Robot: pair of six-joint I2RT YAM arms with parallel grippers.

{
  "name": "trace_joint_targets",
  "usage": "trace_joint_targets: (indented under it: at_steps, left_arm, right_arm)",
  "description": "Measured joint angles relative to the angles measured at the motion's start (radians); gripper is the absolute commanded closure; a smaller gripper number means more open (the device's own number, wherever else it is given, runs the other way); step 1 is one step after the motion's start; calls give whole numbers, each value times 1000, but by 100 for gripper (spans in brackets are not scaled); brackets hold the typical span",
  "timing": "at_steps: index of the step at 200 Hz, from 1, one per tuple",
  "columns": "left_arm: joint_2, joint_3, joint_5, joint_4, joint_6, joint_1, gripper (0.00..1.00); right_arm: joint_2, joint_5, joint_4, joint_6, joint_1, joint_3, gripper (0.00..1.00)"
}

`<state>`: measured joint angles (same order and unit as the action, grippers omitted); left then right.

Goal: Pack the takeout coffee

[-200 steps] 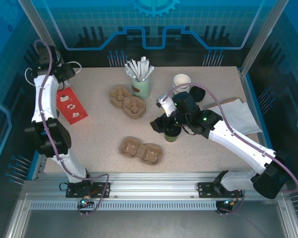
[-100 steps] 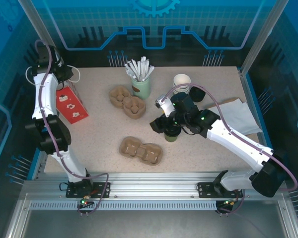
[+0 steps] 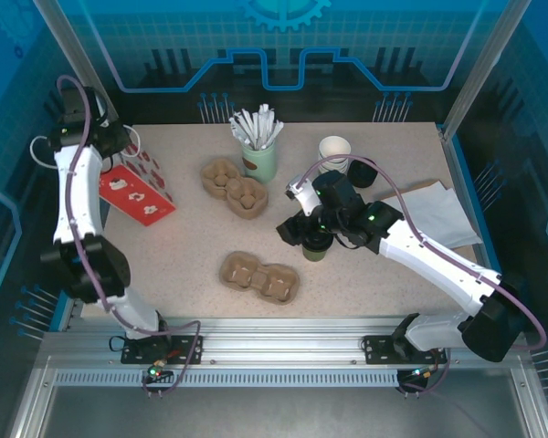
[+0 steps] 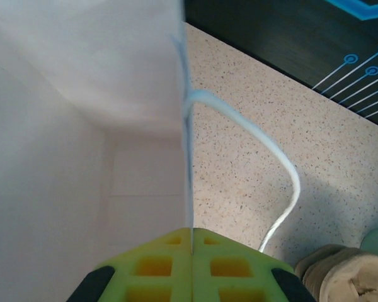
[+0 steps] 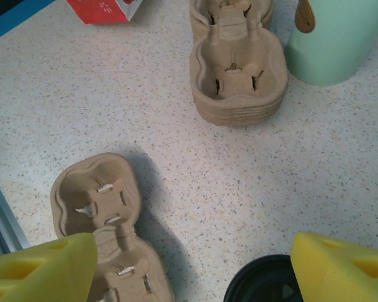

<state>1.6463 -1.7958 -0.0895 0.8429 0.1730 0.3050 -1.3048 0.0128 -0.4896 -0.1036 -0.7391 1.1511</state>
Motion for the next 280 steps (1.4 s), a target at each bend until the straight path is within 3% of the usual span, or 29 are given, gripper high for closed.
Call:
trace_joint_targets:
  at_steps: [46, 81, 120, 187, 280]
  left_arm:
    - [-399, 188, 13, 7, -58, -212, 100]
    - [-543, 193, 34, 74, -145, -321, 100]
    - [-578, 183, 6, 164, -251, -334, 100]
    - [-584, 176, -48, 213, -330, -334, 100]
    - [-615, 281, -53, 174, -333, -334, 97]
  right_arm:
    - [39, -1, -18, -8, 24, -3, 18]
    - [-12, 89, -26, -37, 38, 27, 20]
    - [-249, 146, -19, -80, 10, 184, 23]
    - [-624, 126, -57, -87, 6, 424, 26]
    - [-850, 132, -86, -99, 6, 632, 27]
